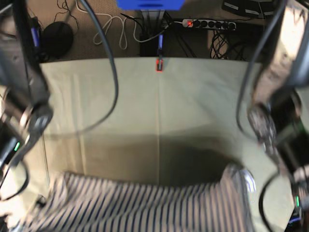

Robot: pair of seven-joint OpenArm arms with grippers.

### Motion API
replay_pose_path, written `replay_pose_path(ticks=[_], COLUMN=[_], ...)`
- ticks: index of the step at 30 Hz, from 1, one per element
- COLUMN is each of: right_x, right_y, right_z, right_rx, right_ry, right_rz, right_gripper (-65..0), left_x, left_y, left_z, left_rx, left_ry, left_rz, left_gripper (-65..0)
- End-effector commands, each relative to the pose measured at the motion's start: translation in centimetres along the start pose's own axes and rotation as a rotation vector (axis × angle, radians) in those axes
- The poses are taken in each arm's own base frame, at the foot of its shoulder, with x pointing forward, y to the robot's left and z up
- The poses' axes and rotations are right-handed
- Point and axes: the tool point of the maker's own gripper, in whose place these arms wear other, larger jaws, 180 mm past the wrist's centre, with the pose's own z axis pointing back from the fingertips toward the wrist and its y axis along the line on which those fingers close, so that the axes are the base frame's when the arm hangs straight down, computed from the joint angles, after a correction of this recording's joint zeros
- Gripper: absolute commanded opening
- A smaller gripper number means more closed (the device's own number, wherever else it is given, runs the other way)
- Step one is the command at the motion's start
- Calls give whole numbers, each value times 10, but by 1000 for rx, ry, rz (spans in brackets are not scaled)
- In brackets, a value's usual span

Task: Layout the t-shirt on the table in an organized manner, then fold the t-shirt properly
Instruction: 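Swing the held edge up and lay it back down with both grippers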

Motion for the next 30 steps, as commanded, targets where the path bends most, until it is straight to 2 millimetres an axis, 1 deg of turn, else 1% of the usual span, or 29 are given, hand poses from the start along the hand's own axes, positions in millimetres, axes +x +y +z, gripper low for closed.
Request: replay_pose_path(ticks=[1,2,3,4,5,7,8,9,11,13,14,15,17,19,20,23,24,26,27,28,30], right_x=[50,67,78,86,91,94,85,71,36,-3,-22,-45,-81,-119,-135,-183,-196,-223,-236,-248,-264], right_y=[-27,-36,-42,-45,-49,-55,-54,-50,-42,-25,-15,-5,20,39,45,71,76,87,92,97,106], right_z=[9,13,16,18,22,28,29,28,29,33,37,41,49,63,70,98,106,124,132,138,151], right_rx=[-53,-66,-77,-82,-95,-119,-123,-122,-125,-98,-78,-54,-1,37,49,109,125,160,176,191,215], right_ry=[-124,-155,-176,-189,-201,-215,-203,-179,-128,-88,-73,-53,-16,33,56,119,139,184,210,233,244], right_rz=[-16,-24,-29,-32,-31,-23,-24,-13,17,27,32,32,20,16,23,10,6,-4,-10,-11,-30], right_gripper=[-650,-650,-650,-650,-650,-650,-650,-650,-650,-650,-650,-650,-650,-650,-650,-650,-650,-650,-650,-650,-650], left_x=[43,59,71,81,90,95,99,96,79,69,61,46,15,-20,-36,-78,-89,-117,-135,-149,-184], left_y=[-28,-45,-57,-67,-73,-77,-77,-73,-57,-40,-34,-23,-4,31,49,106,123,154,169,179,200], left_z=[1,-2,-2,-1,2,4,7,9,12,25,31,37,47,66,77,117,129,159,174,185,211], left_rx=[-54,-80,-99,-114,-125,-132,-129,-122,-94,-58,-52,-45,-24,28,57,143,168,224,254,278,330], left_ry=[-98,-124,-146,-163,-178,-189,-203,-204,-191,-187,-171,-147,-98,-62,-47,-19,-15,10,35,52,109], left_rz=[-23,-39,-51,-64,-65,-70,-78,-84,-95,-129,-138,-142,-147,-119,-95,20,60,134,170,196,256], left_gripper=[-649,-649,-649,-649,-649,-649,-649,-649,-649,-649,-649,-649,-649,-649,-649,-649,-649,-649,-649,-649,-649])
